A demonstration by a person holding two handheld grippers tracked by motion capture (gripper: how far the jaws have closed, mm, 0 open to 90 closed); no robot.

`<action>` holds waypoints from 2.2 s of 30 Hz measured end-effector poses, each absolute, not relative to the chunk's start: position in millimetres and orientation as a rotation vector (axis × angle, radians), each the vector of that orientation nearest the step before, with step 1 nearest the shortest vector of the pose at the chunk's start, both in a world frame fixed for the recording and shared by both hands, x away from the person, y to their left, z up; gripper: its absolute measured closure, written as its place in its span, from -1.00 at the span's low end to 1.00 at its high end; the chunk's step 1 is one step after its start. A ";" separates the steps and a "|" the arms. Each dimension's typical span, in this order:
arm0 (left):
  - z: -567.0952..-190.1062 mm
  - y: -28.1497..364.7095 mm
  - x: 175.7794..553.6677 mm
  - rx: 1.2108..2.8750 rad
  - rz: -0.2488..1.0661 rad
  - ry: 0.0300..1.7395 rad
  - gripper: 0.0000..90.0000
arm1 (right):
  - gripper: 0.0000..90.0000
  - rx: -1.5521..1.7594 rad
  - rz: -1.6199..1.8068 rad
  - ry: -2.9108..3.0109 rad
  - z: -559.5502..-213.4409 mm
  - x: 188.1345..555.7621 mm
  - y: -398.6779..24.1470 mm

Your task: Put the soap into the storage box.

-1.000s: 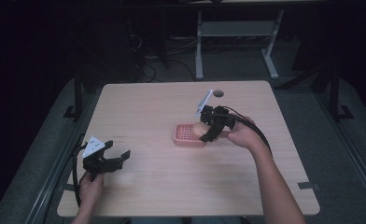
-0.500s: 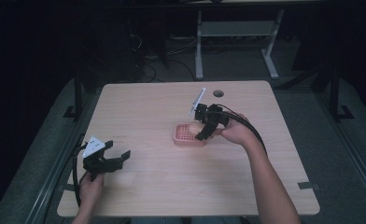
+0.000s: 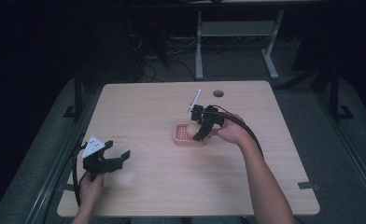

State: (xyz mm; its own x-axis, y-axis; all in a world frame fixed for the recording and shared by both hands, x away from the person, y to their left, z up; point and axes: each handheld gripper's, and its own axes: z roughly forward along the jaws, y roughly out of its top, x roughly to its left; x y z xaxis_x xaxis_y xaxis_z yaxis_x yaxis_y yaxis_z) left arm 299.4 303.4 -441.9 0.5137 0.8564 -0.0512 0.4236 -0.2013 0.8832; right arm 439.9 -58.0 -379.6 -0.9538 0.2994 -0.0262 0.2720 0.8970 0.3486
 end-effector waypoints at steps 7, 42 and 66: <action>-442.3 303.2 299.5 1.817 0.580 1.066 -0.68 | -0.29 0.459 0.527 2.989 -387.6 446.6 -50.2; -442.2 303.5 299.2 1.814 0.572 1.073 -0.68 | -0.29 0.510 0.483 2.986 -411.3 465.4 -31.5; -442.1 303.6 299.1 1.814 0.574 1.073 -0.68 | -0.29 0.523 0.487 2.982 -413.6 468.0 -30.4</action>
